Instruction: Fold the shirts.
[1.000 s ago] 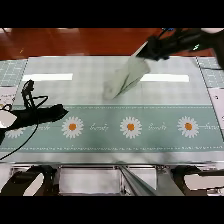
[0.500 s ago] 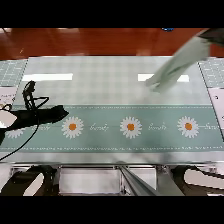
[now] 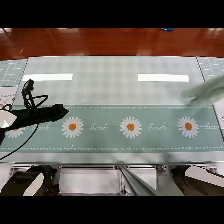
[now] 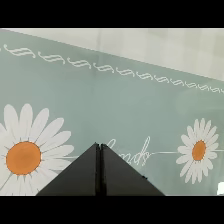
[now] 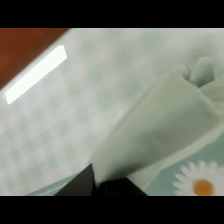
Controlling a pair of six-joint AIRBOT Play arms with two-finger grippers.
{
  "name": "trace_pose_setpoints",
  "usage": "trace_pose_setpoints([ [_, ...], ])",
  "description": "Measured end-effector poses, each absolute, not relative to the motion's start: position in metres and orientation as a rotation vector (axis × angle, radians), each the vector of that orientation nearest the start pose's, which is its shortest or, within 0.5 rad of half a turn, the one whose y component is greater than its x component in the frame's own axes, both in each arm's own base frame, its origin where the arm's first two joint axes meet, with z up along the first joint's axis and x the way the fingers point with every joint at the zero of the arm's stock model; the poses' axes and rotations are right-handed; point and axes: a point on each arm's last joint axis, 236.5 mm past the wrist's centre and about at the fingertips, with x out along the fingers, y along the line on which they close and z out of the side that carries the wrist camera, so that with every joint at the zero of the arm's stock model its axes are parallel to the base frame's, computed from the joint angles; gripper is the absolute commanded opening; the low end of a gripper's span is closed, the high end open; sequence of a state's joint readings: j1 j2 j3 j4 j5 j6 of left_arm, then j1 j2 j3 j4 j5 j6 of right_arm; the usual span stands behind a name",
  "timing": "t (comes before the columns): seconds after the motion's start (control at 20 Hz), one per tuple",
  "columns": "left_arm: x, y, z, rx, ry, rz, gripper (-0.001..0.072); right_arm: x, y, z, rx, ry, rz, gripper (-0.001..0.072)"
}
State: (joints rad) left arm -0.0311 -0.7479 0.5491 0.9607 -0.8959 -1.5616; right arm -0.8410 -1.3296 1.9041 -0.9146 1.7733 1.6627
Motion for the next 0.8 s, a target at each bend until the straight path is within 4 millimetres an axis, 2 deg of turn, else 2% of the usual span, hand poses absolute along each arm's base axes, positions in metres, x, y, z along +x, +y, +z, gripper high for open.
trace_pose_setpoints([
  [0.2, 0.283, -0.115, 0.011, -0.566, 1.061, -0.258, 0.0014, 0.284, -0.201, 0.232, 0.865, 0.945, -0.323, 0.0032],
  [0.35, 0.283, -0.115, 0.011, -0.561, 1.058, -0.261, 0.0014, 0.239, -0.217, 0.2, 0.958, 0.999, -0.455, 0.0034],
  [0.45, 0.283, -0.115, 0.011, -0.56, 1.057, -0.261, 0.0014, 0.203, -0.219, 0.17, 1.039, 1.051, -0.556, 0.0035],
  [0.6, 0.283, -0.115, 0.011, -0.558, 1.057, -0.263, 0.0014, 0.144, -0.212, 0.13, 1.156, 1.124, -0.741, 0.0035],
  [0.7, 0.283, -0.115, 0.011, -0.558, 1.057, -0.264, 0.0014, 0.111, -0.205, 0.115, 1.187, 1.16, -0.859, 0.0036],
  [0.75, 0.283, -0.115, 0.011, -0.557, 1.057, -0.265, 0.0014, 0.097, -0.203, 0.11, 1.187, 1.179, -0.915, 0.0079],
  [0.8, 0.283, -0.116, 0.011, -0.554, 1.058, -0.267, 0.0014, 0.083, -0.202, 0.106, 1.179, 1.202, -0.974, 0.0314],
])
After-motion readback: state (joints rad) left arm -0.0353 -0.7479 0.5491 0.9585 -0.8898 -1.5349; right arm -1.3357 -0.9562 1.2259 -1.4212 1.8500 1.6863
